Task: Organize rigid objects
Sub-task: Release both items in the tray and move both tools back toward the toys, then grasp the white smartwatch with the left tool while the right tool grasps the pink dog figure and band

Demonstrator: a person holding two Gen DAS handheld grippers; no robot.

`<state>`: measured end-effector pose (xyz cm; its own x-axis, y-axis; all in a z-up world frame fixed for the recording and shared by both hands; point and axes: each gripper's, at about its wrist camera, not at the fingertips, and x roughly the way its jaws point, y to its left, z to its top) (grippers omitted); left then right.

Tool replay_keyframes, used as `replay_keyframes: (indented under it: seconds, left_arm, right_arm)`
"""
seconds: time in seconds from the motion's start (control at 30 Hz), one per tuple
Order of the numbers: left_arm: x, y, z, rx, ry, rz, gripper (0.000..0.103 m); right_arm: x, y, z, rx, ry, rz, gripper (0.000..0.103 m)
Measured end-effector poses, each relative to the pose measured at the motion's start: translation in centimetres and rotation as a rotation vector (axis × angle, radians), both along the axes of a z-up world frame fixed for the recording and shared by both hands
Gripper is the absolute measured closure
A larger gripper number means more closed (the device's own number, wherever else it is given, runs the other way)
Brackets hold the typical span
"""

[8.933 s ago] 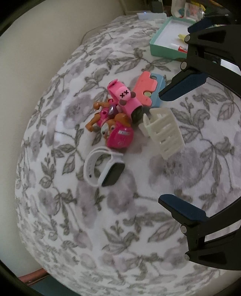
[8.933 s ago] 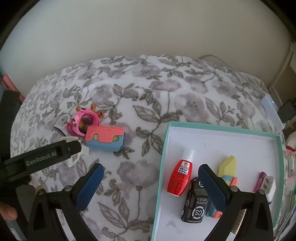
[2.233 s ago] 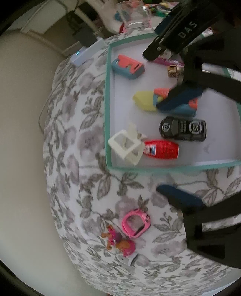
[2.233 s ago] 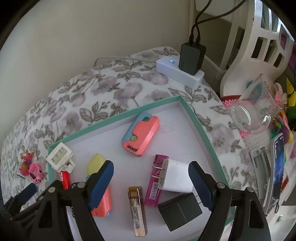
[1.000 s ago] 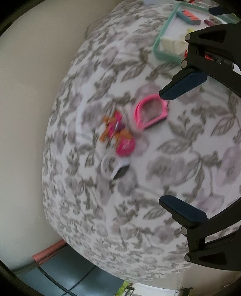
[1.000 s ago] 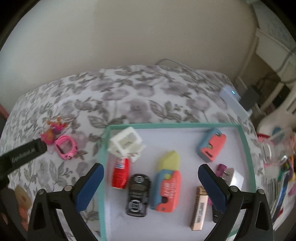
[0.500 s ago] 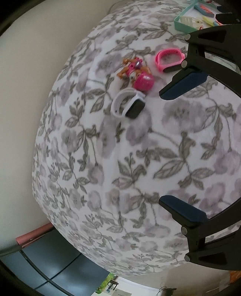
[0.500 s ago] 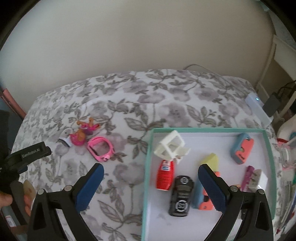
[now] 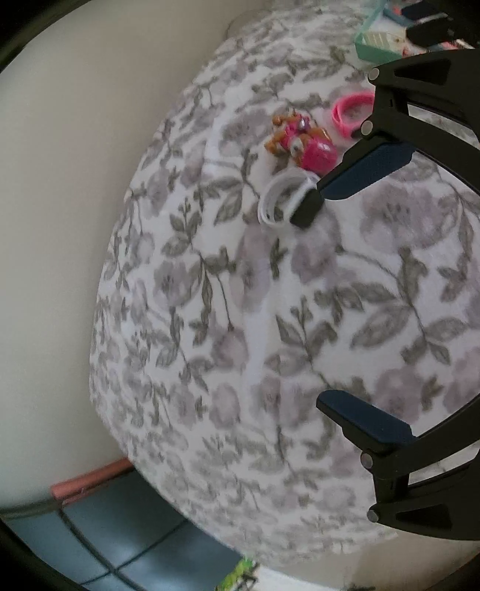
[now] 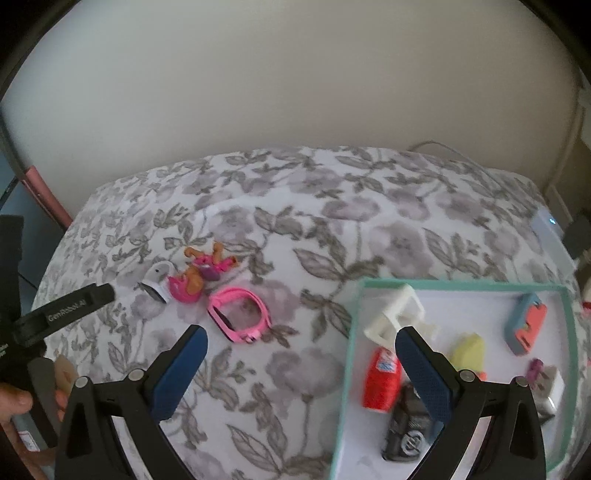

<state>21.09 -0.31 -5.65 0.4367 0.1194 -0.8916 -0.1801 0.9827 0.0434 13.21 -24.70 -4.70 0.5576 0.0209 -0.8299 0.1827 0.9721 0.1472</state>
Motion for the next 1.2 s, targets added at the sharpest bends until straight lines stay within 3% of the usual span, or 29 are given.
replay_keyframes:
  seconds: [0.23,0.37,0.8,1.07,1.2]
  left_arm:
    - [2.6,-1.1,-0.6,-0.102,-0.026,-0.114,0.0]
    - [4.2,-0.2,-2.1,-0.182,0.008,-0.109,0.0]
    - [6.8,3.3,-3.3,-0.171,-0.013,-0.074,0.001]
    - [7.3,1.1,-3.8,-0.149,-0.004,-0.161,0.001]
    - [7.2,-0.7,-4.0,-0.112,0.007,-0.226,0.01]
  right_arm:
    - [3.4,1.7,-1.9,0.027,0.016,0.052,0.0]
    - [5.0,2.3,-3.2,0.032,0.041,0.075,0.0]
    - [8.8,-0.6,-2.7,0.119,0.013,0.026,0.0]
    - [9.9,-0.6,-2.8,0.115,0.02,0.043,0.0]
    - [9.9,0.3,-3.9,0.131,0.042,0.062,0.0]
